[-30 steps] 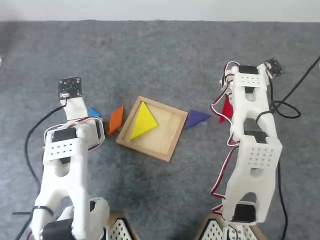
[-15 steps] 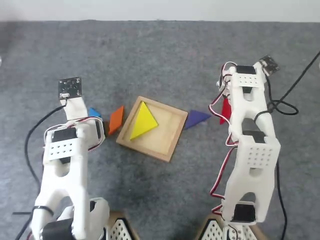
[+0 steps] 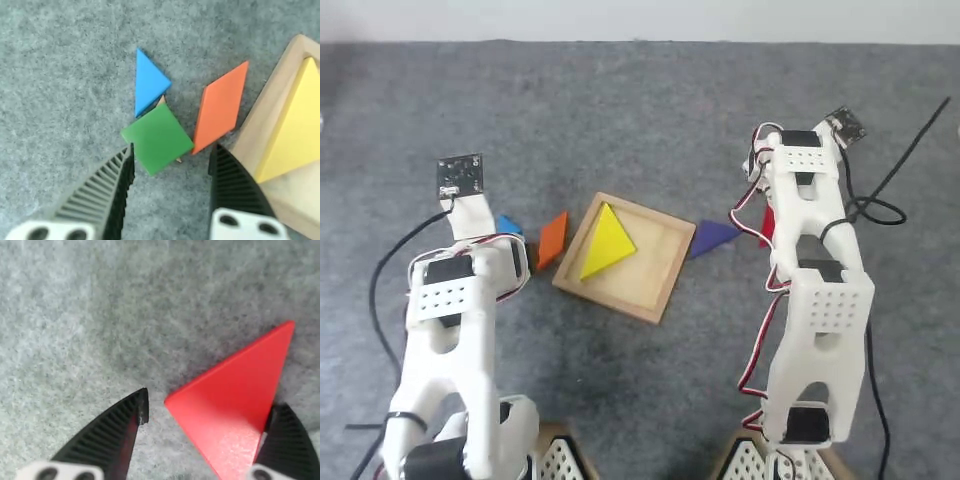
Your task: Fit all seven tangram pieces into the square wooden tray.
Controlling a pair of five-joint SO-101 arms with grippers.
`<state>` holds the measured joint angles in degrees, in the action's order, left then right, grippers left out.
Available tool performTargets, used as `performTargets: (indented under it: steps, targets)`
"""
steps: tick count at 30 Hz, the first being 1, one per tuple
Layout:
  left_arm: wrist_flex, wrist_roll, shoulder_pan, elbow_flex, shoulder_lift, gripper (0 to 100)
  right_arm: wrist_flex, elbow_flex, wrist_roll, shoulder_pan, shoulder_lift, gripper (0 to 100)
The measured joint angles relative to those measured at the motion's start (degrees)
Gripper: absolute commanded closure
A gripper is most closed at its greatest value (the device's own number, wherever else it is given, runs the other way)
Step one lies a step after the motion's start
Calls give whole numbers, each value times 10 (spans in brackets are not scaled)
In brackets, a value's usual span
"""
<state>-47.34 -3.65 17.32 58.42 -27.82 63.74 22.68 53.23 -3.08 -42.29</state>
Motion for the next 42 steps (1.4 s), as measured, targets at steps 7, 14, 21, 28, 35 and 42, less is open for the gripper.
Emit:
performTargets:
  steps: [7,14,21,28,35,42]
  targets:
    - [0,0,0,0,0,763,5,0,-1,0,-4,741]
    - [0,0,0,0,0,763,14,1,-1,2,-9,747]
    - [0,0,0,0,0,763,14,1,-1,2,-9,788]
    - [0,0,0,0,0,763,54,12,-7,3,-7,800]
    - [4,0,0,0,0,764,88,16,-42,1,5,801]
    - [12,0,0,7,0,764,132,15,-132,-38,26,804]
